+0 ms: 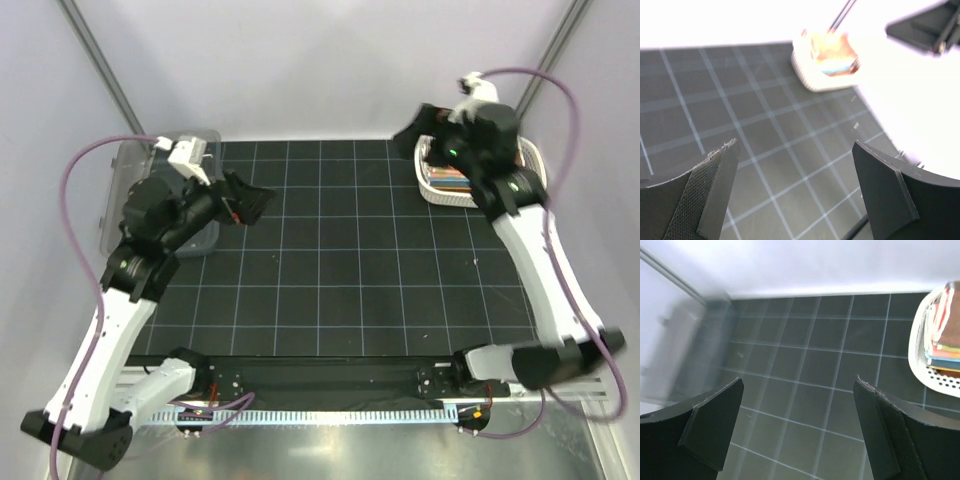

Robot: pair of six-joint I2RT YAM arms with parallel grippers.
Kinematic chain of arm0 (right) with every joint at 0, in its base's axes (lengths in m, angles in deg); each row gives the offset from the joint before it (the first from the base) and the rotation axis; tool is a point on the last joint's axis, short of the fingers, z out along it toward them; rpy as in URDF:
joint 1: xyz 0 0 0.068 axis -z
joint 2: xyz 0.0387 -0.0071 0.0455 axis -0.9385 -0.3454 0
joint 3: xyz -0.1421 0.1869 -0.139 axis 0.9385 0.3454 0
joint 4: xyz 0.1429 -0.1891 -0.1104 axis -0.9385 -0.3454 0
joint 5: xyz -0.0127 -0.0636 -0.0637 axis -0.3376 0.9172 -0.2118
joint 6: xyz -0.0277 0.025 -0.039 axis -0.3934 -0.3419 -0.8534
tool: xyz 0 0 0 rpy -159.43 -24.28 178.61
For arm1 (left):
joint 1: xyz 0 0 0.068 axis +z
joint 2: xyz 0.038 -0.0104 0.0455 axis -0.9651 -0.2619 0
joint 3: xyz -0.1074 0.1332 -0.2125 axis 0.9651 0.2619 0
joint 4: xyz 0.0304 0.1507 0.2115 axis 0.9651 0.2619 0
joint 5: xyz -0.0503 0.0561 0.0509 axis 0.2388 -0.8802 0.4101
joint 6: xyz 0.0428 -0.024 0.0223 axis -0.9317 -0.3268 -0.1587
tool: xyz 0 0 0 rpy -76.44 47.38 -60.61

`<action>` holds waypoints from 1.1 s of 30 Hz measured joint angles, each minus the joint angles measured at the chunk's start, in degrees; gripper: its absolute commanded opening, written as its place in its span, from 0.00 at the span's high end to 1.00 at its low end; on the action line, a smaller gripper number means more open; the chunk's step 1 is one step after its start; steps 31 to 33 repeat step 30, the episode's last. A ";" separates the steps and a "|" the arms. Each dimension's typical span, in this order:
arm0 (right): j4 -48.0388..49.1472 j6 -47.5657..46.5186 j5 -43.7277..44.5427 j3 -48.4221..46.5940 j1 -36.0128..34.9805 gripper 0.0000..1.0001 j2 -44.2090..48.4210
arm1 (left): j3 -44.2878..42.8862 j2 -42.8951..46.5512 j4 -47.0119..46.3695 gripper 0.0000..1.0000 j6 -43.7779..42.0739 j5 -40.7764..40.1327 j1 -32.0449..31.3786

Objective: Fold and stack the towels
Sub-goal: Neatly place the folded towel into the bin

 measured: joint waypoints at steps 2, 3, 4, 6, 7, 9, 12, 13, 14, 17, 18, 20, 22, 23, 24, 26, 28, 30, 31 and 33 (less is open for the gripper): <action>2.08 3.21 -2.16 6.56 1.42 0.00 9.46 | 0.00 4.13 -1.57 0.00 -0.02 0.11 0.00; 2.49 4.52 -3.19 9.60 2.40 0.00 13.40 | 0.02 5.75 -1.81 0.00 0.15 0.22 0.00; 2.49 5.81 -3.76 12.48 3.17 0.00 17.16 | 0.09 7.19 -1.81 0.00 0.42 0.52 0.00; 2.21 7.69 -4.35 18.14 3.58 0.00 23.21 | 0.81 9.77 -1.68 0.00 0.90 1.44 0.00; 2.01 7.98 -4.70 20.39 3.48 0.00 25.51 | 1.46 10.95 -1.53 0.00 1.36 1.75 0.00; 0.35 8.39 -4.81 25.64 3.17 0.00 30.01 | 3.58 13.20 -0.87 0.01 2.21 2.08 0.00; -3.58 8.11 -3.32 31.34 3.17 0.00 34.45 | 7.30 16.50 0.66 0.01 3.28 1.86 0.04; -4.94 8.00 -2.51 32.37 3.17 0.00 35.34 | 8.22 17.25 1.18 0.00 3.43 1.81 0.04; -5.73 7.85 -1.81 33.14 3.17 0.00 36.04 | 9.20 18.03 1.68 0.00 3.63 1.55 0.04; -8.15 7.39 -0.66 33.64 3.17 0.00 37.53 | 10.23 18.75 3.48 0.01 3.78 0.70 0.07; -8.28 7.34 -0.57 33.64 3.17 0.00 37.92 | 10.23 18.67 3.85 0.00 3.76 0.57 0.07; -8.50 7.32 -0.55 33.64 3.17 0.00 38.71 | 10.19 18.32 4.94 0.00 3.63 0.31 0.07; -8.79 7.32 -0.55 33.64 3.17 0.00 39.54 | 10.10 17.84 6.38 0.00 3.39 0.02 0.09; -8.87 7.34 -0.55 33.64 3.17 0.00 39.93 | 10.10 17.62 6.91 0.01 3.32 -0.09 0.09; -8.94 7.37 -0.55 33.64 3.17 0.00 40.26 | 10.10 17.42 7.45 0.00 3.19 -0.24 0.09; -9.16 7.50 -0.48 33.64 3.17 0.01 40.76 | 10.10 17.31 8.46 0.00 3.04 -0.61 0.09; -9.31 7.50 -0.35 33.68 3.17 0.00 40.81 | 10.10 17.27 9.29 0.00 2.71 -0.96 0.09; -9.31 7.50 -0.39 33.97 3.17 0.00 41.00 | 10.10 17.27 9.97 0.00 2.16 -1.18 0.09; -9.31 7.50 -0.39 33.97 3.17 0.00 41.00 | 10.10 17.27 9.97 0.00 2.16 -1.18 0.09; -9.31 7.50 -0.39 33.97 3.17 0.00 41.00 | 10.10 17.27 9.97 0.00 2.16 -1.18 0.09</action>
